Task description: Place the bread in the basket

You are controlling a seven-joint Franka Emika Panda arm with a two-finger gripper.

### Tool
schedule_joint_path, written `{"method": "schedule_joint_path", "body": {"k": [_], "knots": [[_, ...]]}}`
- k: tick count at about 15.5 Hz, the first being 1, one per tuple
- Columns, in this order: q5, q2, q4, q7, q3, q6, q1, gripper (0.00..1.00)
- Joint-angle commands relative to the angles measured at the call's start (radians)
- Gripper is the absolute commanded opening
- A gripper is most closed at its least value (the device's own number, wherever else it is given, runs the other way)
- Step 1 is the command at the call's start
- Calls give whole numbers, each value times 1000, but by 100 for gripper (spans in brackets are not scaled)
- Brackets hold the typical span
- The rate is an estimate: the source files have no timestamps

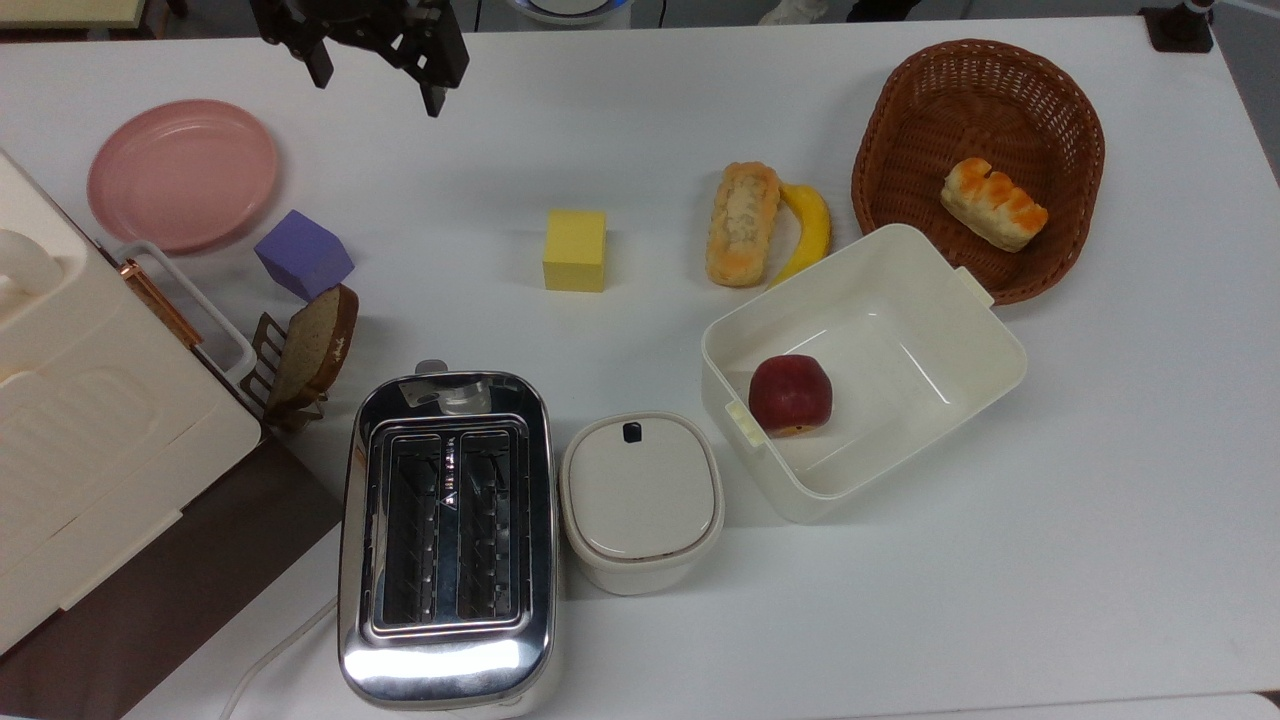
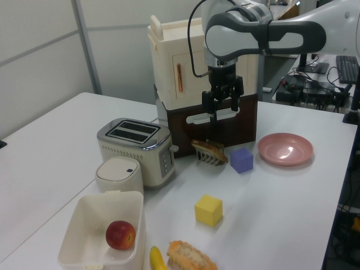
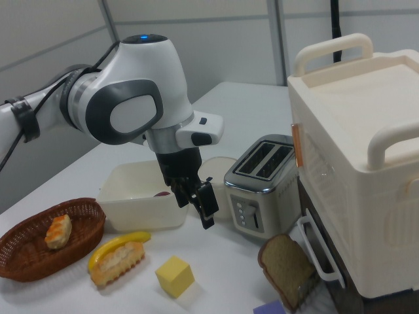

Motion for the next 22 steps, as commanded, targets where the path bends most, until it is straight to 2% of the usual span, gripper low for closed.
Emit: {"method": "schedule_joint_path", "body": {"k": [1,22], "knots": [[-8,-20,-5,-16,7,-33,2,100],[-15,19,-19,-15,11,-28,5,100]]}}
